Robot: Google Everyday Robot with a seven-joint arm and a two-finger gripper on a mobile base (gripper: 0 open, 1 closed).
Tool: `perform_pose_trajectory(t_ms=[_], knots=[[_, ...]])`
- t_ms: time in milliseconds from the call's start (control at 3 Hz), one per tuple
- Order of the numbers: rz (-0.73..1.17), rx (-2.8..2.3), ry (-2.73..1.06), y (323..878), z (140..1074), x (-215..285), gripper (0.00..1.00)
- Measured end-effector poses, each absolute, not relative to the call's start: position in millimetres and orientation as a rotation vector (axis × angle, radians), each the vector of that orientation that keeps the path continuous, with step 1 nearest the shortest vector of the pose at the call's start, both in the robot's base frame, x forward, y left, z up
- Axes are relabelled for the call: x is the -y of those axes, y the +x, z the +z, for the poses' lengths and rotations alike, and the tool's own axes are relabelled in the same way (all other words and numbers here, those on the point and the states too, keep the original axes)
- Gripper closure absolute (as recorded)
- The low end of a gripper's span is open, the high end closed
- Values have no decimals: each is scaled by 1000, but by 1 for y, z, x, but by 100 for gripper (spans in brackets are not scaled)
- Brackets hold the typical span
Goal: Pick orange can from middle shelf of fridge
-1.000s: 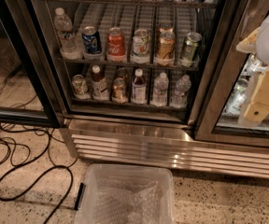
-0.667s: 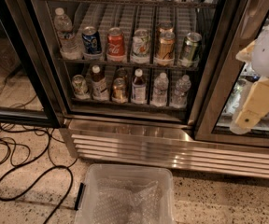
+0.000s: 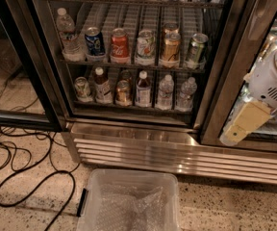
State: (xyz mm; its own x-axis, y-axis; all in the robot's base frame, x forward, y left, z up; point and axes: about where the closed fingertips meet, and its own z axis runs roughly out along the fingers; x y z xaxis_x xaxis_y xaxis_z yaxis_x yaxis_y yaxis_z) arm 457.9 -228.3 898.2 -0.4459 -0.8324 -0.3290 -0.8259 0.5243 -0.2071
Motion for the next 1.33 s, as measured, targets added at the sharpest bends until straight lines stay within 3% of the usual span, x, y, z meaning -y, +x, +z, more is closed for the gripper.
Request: perform_pose_trajectory(t_ms=[667,1333], knots=[[67,-2347,-1317,459,883,216,0],[283,-2272,-1024,505,836,194,0]])
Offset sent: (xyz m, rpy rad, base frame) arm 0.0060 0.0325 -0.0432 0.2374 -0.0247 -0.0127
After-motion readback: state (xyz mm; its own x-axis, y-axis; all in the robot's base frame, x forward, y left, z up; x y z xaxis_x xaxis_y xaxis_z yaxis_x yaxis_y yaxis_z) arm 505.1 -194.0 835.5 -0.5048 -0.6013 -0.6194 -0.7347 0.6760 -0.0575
